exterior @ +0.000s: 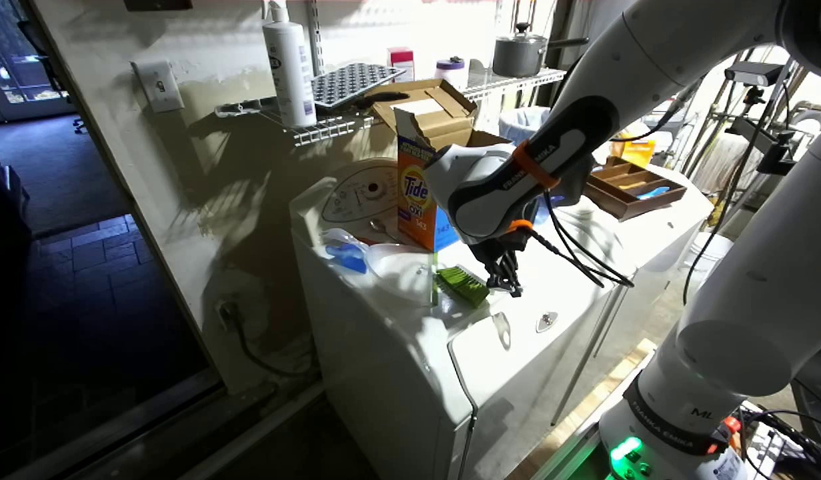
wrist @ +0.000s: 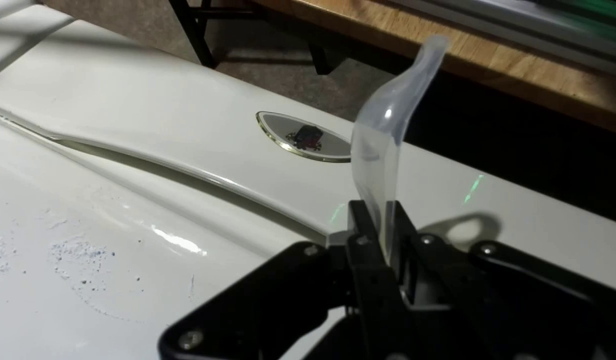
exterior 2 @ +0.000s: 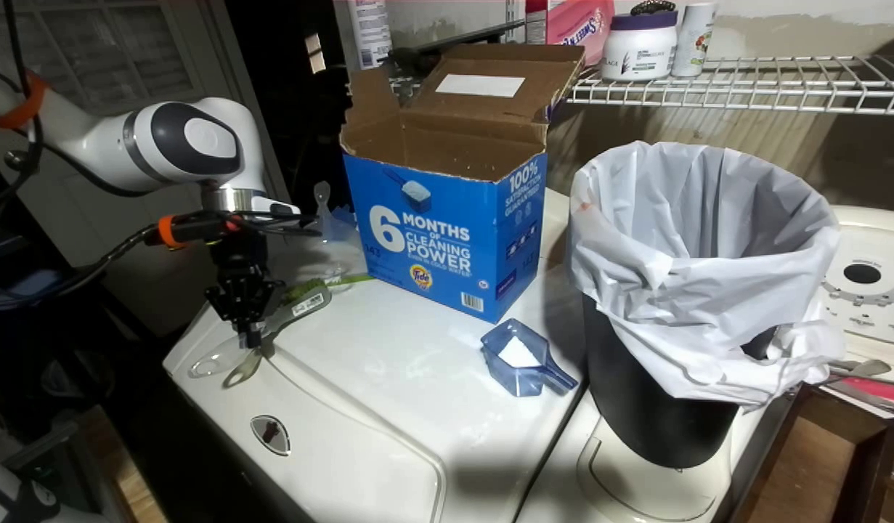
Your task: Sweep the table using the brush and dustpan
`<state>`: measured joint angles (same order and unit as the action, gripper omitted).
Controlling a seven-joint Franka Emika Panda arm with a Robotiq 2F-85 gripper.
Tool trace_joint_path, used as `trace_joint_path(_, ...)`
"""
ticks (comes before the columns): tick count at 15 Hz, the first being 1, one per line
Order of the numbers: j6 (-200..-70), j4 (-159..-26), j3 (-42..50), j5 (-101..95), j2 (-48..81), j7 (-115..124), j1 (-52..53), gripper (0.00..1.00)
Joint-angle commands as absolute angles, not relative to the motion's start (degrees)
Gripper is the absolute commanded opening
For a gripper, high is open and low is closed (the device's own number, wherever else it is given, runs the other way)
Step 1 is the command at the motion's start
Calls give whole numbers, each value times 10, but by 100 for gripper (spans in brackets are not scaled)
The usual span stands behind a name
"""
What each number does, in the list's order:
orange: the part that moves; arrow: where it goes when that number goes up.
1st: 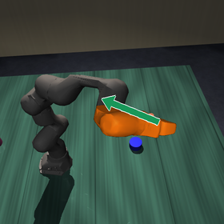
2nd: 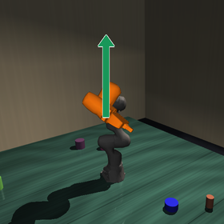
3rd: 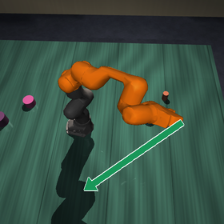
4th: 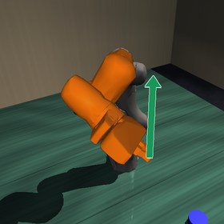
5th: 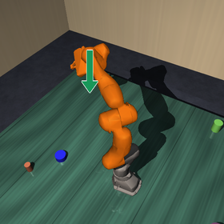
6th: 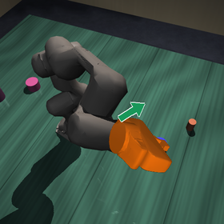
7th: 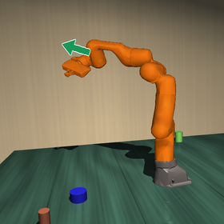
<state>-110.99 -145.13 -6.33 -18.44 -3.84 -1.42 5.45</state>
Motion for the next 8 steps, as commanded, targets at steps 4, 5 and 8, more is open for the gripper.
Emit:
trace_joint_path(4,-1069,-1399,-73,-168,4,-11,66,3)
trace_joint_path(5,-1069,-1395,-74,-168,4,-10,67,3)
trace_joint_path(8,-1078,-1389,-77,-168,2,-11,71,3)
